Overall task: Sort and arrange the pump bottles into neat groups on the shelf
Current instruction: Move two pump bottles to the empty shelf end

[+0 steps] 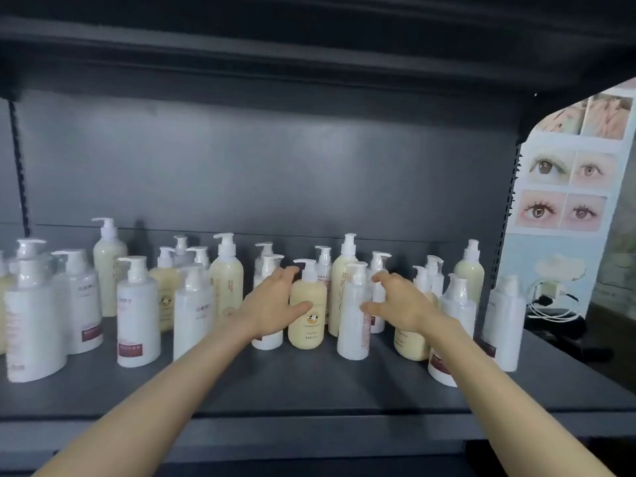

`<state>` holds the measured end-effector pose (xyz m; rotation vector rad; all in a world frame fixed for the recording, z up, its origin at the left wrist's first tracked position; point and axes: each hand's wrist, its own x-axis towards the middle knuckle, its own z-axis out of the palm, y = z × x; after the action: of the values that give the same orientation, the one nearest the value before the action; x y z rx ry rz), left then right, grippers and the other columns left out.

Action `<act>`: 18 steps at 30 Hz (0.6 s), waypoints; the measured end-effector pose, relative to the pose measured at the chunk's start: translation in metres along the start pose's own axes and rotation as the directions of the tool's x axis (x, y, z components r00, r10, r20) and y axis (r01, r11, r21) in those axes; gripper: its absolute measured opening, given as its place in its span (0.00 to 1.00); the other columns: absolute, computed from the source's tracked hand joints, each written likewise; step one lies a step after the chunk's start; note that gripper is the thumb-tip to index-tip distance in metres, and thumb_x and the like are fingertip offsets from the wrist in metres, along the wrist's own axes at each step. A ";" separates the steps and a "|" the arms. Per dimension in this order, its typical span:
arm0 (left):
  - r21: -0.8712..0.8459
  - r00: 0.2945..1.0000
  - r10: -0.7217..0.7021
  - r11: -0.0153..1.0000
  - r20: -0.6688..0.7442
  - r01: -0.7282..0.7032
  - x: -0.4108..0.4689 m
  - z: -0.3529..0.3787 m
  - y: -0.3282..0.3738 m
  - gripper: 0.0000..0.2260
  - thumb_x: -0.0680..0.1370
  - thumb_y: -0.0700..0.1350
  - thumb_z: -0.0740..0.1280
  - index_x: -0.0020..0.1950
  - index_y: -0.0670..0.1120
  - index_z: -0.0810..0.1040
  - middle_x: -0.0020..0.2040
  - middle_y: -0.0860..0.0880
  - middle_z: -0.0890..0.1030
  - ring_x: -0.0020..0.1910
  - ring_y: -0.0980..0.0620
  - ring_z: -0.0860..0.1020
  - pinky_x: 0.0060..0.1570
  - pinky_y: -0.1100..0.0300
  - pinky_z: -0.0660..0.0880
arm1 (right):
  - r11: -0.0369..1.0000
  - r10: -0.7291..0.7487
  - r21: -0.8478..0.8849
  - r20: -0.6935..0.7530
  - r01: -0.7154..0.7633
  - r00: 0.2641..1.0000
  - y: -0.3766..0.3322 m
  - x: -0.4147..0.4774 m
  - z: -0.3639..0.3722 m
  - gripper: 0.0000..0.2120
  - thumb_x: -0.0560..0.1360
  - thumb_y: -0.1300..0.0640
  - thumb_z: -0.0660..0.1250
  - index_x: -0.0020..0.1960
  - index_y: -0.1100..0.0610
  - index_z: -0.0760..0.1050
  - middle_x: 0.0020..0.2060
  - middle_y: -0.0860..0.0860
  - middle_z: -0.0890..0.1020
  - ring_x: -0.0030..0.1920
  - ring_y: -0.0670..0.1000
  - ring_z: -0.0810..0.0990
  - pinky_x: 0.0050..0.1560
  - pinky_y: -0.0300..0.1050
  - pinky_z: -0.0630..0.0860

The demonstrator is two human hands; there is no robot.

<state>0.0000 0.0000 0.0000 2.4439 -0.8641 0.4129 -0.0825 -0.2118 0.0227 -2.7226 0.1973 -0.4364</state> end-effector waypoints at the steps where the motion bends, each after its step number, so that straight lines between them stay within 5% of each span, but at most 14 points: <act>1: -0.045 1.000 -0.026 0.999 -0.013 0.025 0.005 0.004 0.000 0.33 0.76 0.53 0.65 0.75 0.45 0.54 0.73 0.47 0.62 0.69 0.48 0.66 0.58 0.53 0.72 | 0.999 -0.007 0.046 -0.002 0.007 1.000 0.003 0.007 0.003 0.30 0.74 0.49 0.67 0.71 0.57 0.61 0.67 0.55 0.69 0.64 0.55 0.70 0.59 0.48 0.70; 5: -0.237 0.992 -0.099 0.968 -0.076 0.079 0.026 0.024 -0.003 0.34 0.75 0.50 0.68 0.75 0.43 0.55 0.73 0.45 0.64 0.70 0.48 0.66 0.66 0.56 0.64 | 0.978 -0.008 0.210 -0.008 0.010 1.000 0.013 0.034 0.016 0.31 0.72 0.45 0.69 0.68 0.58 0.62 0.62 0.54 0.73 0.61 0.54 0.73 0.60 0.51 0.72; 8: -0.376 0.975 -0.176 0.920 -0.139 0.112 0.041 0.038 0.000 0.32 0.75 0.48 0.69 0.73 0.41 0.56 0.71 0.43 0.67 0.70 0.48 0.66 0.65 0.58 0.65 | 0.922 -0.022 0.386 -0.036 0.034 0.999 0.018 0.043 0.027 0.28 0.72 0.44 0.69 0.66 0.55 0.64 0.56 0.48 0.75 0.54 0.49 0.74 0.53 0.44 0.72; 13: -0.534 0.939 -0.276 0.835 -0.204 0.129 0.052 0.057 -0.001 0.29 0.76 0.48 0.67 0.71 0.40 0.58 0.71 0.45 0.65 0.67 0.52 0.67 0.52 0.69 0.71 | 0.828 0.004 0.561 -0.052 0.026 0.999 0.026 0.053 0.047 0.23 0.72 0.41 0.68 0.61 0.52 0.69 0.54 0.47 0.78 0.51 0.46 0.77 0.50 0.42 0.74; 16: -0.509 0.939 -0.266 0.852 -0.218 0.123 0.055 0.065 -0.003 0.29 0.77 0.49 0.67 0.71 0.41 0.57 0.71 0.45 0.66 0.68 0.48 0.68 0.62 0.56 0.70 | 0.788 0.008 0.614 -0.081 0.043 0.997 0.028 0.054 0.056 0.19 0.73 0.41 0.67 0.57 0.52 0.71 0.50 0.48 0.80 0.49 0.47 0.78 0.52 0.44 0.75; 18: -0.498 0.943 -0.255 0.859 -0.215 0.119 0.057 0.067 -0.003 0.29 0.77 0.50 0.66 0.72 0.42 0.57 0.69 0.45 0.68 0.64 0.46 0.71 0.59 0.47 0.74 | 0.760 0.014 0.648 -0.097 0.053 0.995 0.027 0.054 0.059 0.18 0.74 0.42 0.67 0.57 0.52 0.71 0.49 0.47 0.80 0.49 0.47 0.78 0.51 0.43 0.74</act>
<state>0.0525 -0.0629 -0.0312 1.9287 -0.5208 0.3964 -0.0145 -0.2269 -0.0251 -2.0135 0.0262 -0.5256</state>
